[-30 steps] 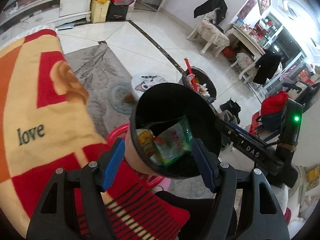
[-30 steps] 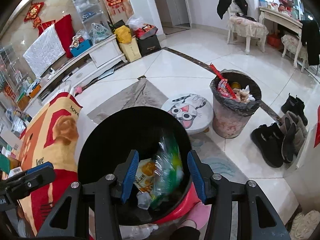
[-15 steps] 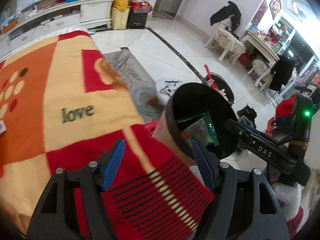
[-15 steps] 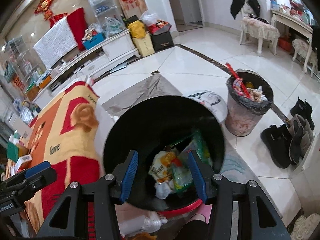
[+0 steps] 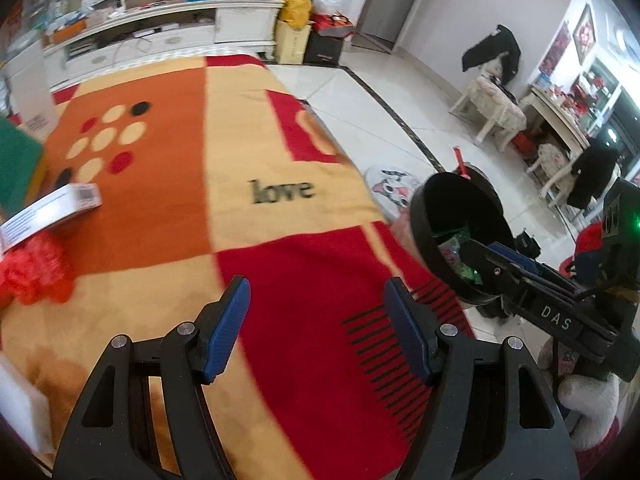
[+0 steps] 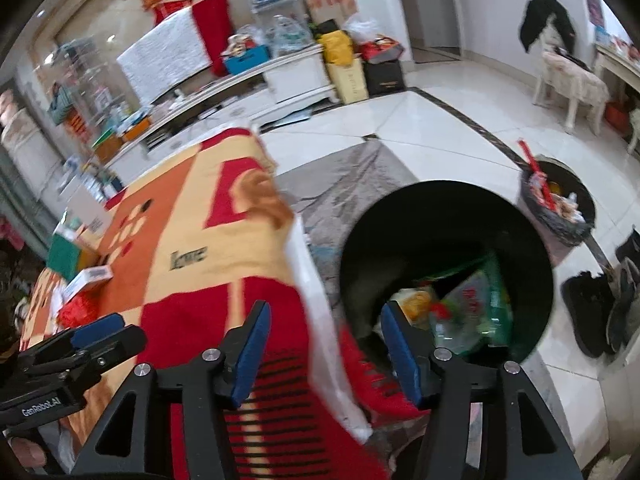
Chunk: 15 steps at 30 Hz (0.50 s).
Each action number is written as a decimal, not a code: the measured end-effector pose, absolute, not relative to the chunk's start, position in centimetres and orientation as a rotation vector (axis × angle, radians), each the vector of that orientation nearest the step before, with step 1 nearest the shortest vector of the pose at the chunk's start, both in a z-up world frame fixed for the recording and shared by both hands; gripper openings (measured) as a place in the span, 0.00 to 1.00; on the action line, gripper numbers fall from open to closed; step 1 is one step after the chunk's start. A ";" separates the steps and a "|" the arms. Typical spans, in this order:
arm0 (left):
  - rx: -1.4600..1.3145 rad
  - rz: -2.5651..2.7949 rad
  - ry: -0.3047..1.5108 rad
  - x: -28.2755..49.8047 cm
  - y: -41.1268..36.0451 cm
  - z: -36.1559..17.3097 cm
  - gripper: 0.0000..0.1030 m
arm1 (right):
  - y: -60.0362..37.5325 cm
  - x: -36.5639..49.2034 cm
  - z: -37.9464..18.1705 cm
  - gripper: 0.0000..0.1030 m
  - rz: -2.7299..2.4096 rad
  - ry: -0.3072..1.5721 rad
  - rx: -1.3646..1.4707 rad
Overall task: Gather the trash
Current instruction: 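Return both tools from the bin to the table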
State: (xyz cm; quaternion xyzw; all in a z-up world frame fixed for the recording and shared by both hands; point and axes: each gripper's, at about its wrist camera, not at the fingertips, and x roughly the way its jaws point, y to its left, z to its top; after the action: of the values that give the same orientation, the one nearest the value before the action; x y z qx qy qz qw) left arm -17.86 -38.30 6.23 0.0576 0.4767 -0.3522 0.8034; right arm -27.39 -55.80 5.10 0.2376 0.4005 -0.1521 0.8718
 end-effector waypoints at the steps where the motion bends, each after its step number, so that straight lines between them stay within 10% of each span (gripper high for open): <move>1: 0.119 -0.746 1.019 -17.7 -37.7 6.2 0.67 | -55.1 -27.0 5.1 0.56 -0.303 0.840 0.489; 15: 0.034 -0.611 1.028 -16.6 -29.5 6.2 0.67 | -47.9 -22.3 4.8 0.57 -0.152 0.890 0.405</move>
State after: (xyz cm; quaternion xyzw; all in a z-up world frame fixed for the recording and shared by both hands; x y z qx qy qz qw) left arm -16.60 -29.48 6.15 0.0161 0.4840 -0.2875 0.8263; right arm -22.34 -47.87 4.76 0.1944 0.4272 -0.0727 0.8800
